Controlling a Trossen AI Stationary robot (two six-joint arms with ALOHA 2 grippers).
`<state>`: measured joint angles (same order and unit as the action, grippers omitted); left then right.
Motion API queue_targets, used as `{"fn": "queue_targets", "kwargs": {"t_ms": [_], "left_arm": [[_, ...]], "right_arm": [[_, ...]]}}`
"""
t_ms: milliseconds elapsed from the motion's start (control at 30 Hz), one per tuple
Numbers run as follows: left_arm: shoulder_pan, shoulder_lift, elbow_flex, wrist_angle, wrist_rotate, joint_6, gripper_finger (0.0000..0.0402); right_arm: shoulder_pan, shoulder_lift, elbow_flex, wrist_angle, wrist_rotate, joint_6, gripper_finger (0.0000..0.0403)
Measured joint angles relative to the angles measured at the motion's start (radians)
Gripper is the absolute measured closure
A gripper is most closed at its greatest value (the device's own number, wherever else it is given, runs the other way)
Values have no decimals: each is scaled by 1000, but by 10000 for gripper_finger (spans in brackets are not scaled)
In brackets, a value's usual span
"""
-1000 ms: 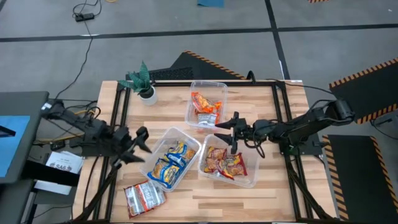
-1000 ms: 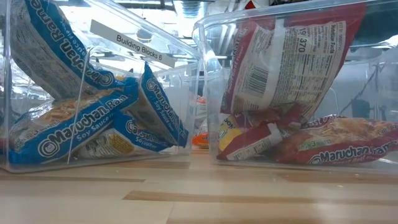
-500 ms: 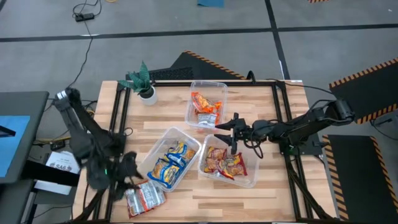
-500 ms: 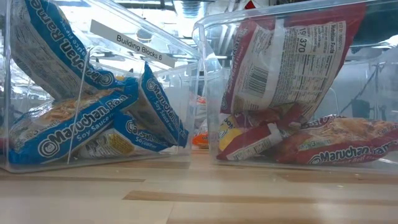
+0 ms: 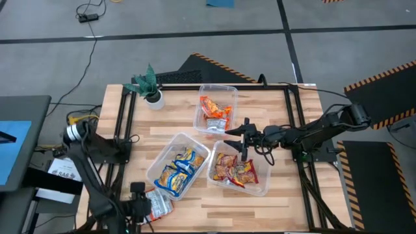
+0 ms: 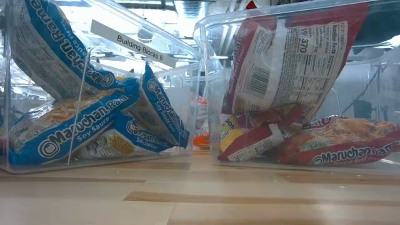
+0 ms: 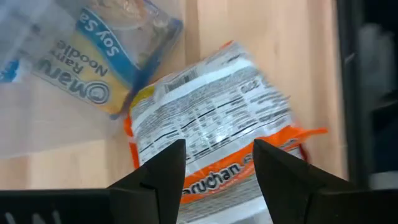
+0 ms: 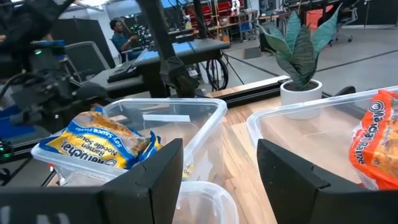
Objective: Sort Maruchan noodles
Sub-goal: Put the orange noodle pack into the top transparent bin
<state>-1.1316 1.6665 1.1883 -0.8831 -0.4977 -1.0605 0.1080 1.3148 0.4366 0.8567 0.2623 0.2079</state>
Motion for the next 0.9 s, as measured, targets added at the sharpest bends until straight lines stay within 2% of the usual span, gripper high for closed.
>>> {"fn": "queue_targets", "kwargs": {"t_ms": [200,433,567,767,900], "left_arm": [[0,168,174,-194,2,68,227],[0,253,313,-188,88,211,227],[2,256,321,-172,88,255,227],[6,279,321,-164,22,319,227],[6,311,320,-139,50,370,227]], "right_arm": [[-22,0,0,0,0,-22,177],[-33,0,0,-13,0,-22,177],[-32,0,0,-13,0,-22,177],[-33,0,0,-13,0,-23,177],[-33,0,0,-16,1,-23,177]]}}
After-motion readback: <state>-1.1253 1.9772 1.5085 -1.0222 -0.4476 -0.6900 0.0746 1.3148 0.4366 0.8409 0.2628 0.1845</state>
